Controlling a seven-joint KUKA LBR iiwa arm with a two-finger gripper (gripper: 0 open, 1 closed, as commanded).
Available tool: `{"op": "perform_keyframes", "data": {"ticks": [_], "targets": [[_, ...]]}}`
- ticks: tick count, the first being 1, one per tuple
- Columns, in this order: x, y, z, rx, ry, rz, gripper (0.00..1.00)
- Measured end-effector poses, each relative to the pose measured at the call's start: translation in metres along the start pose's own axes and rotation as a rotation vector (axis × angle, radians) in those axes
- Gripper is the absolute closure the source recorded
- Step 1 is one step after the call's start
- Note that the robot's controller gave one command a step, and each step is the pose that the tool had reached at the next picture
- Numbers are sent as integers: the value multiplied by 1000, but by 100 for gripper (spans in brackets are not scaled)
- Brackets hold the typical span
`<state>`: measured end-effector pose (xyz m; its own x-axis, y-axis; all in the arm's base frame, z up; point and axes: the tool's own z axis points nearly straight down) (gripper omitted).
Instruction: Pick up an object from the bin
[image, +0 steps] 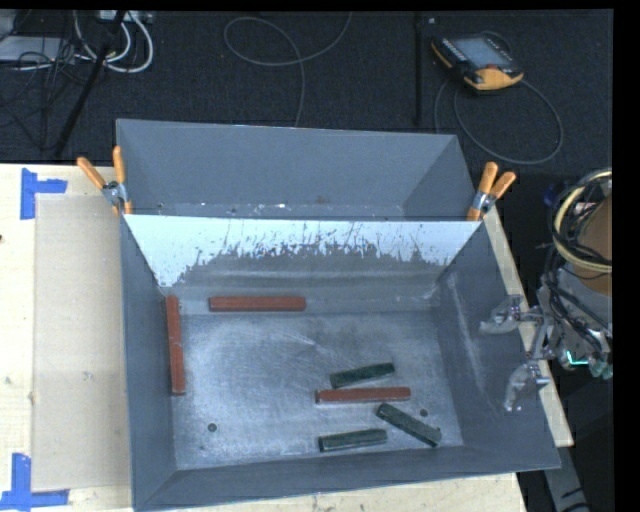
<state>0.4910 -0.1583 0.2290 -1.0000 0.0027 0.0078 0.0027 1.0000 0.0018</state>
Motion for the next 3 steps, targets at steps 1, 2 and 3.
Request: {"op": "perform_keyframes", "data": {"ticks": [1, 2, 3], "targets": [[-2, 1, -3, 2, -7, -4, 0], [-1, 39, 55, 4, -12, -15, 0], [1, 44, 84, -3, -2, -52, 0]]}}
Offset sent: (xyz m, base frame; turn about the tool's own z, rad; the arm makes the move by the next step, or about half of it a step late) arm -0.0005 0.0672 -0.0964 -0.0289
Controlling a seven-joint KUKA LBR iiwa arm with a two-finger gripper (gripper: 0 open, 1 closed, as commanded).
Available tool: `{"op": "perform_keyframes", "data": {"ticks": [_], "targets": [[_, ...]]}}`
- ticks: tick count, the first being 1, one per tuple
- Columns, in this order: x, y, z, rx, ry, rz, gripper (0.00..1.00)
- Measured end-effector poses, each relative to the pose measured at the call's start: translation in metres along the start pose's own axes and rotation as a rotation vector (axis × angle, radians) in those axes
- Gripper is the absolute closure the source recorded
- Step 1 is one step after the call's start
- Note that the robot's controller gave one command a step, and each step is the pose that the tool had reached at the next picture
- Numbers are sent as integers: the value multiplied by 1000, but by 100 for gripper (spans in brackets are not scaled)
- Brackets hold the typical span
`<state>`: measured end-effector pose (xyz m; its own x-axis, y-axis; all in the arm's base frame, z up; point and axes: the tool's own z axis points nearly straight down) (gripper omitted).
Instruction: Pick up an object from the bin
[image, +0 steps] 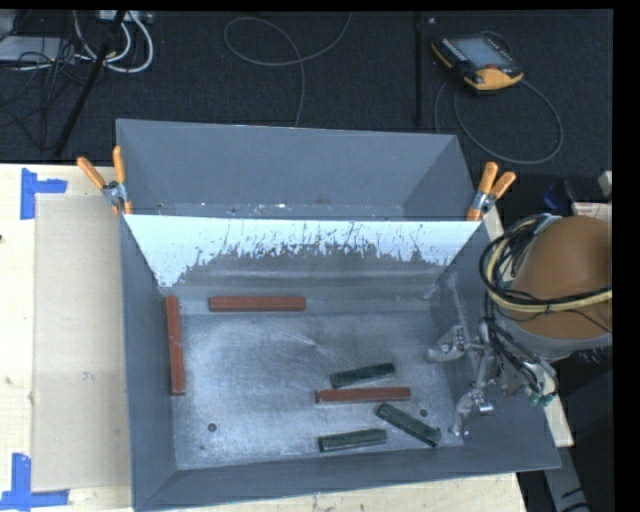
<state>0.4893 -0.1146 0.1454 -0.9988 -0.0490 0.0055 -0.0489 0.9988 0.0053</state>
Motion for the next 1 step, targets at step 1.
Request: {"op": "perform_keyframes", "data": {"ticks": [1], "targets": [[-21, 3, 71, 11, -21, 53, 100]]}}
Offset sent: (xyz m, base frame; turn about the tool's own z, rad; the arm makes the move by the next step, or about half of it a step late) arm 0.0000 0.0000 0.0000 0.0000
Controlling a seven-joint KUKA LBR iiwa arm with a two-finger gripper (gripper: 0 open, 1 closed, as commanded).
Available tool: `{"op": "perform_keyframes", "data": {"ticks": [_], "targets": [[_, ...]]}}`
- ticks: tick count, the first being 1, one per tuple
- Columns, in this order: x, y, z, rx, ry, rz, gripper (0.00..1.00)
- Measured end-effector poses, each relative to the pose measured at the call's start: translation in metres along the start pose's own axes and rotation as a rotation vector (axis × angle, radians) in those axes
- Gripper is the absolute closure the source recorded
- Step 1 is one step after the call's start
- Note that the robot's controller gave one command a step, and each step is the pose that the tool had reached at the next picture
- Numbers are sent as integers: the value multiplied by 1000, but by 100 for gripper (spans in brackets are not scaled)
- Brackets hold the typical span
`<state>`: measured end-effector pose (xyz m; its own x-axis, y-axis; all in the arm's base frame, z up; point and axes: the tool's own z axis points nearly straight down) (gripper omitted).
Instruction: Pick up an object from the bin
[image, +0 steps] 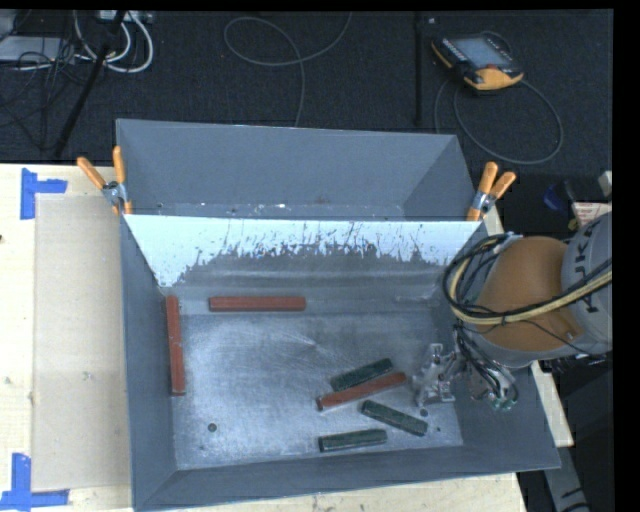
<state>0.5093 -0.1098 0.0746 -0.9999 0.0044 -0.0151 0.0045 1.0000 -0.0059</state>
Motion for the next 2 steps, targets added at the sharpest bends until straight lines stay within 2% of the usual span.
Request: {"op": "perform_keyframes", "data": {"ticks": [1, 2], "targets": [[3, 2, 2, -5, 13, -4, 0], [3, 2, 2, -5, 13, -4, 0]]}}
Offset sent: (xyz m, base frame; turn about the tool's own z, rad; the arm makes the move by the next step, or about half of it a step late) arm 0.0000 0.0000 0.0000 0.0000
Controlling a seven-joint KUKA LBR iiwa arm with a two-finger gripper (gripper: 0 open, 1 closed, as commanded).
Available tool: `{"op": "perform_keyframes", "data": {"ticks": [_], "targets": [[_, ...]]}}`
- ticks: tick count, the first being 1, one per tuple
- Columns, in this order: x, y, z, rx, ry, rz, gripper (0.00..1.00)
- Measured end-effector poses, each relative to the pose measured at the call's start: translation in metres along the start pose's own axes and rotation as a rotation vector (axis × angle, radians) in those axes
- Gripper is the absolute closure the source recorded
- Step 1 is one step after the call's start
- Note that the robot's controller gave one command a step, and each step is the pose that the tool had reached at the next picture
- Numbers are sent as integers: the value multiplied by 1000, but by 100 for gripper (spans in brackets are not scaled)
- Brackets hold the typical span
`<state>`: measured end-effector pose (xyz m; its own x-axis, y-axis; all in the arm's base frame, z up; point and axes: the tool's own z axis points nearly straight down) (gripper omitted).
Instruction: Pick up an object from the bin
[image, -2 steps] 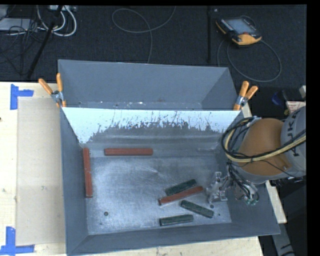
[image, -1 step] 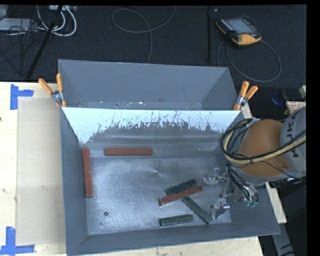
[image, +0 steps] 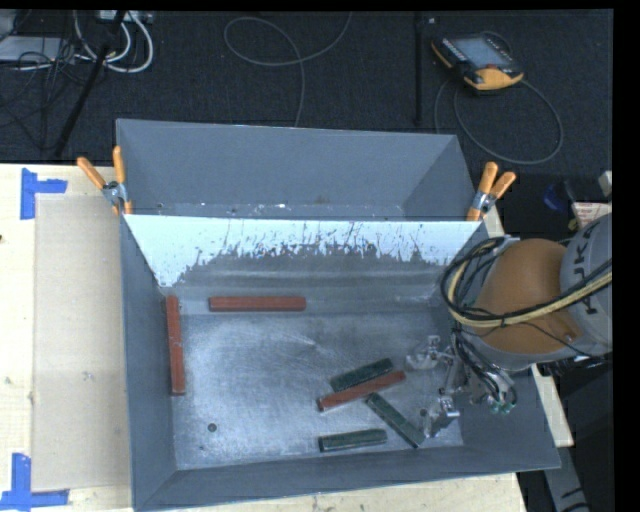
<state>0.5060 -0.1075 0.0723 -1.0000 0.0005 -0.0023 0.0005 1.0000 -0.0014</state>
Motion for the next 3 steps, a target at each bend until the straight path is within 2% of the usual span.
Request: {"op": "perform_keyframes", "data": {"ticks": [1, 2, 3], "targets": [[12, 66, -6, 4, 9, 303, 100], [12, 66, -6, 4, 9, 302, 100], [-38, 64, 0, -1, 0, 221, 0]]}}
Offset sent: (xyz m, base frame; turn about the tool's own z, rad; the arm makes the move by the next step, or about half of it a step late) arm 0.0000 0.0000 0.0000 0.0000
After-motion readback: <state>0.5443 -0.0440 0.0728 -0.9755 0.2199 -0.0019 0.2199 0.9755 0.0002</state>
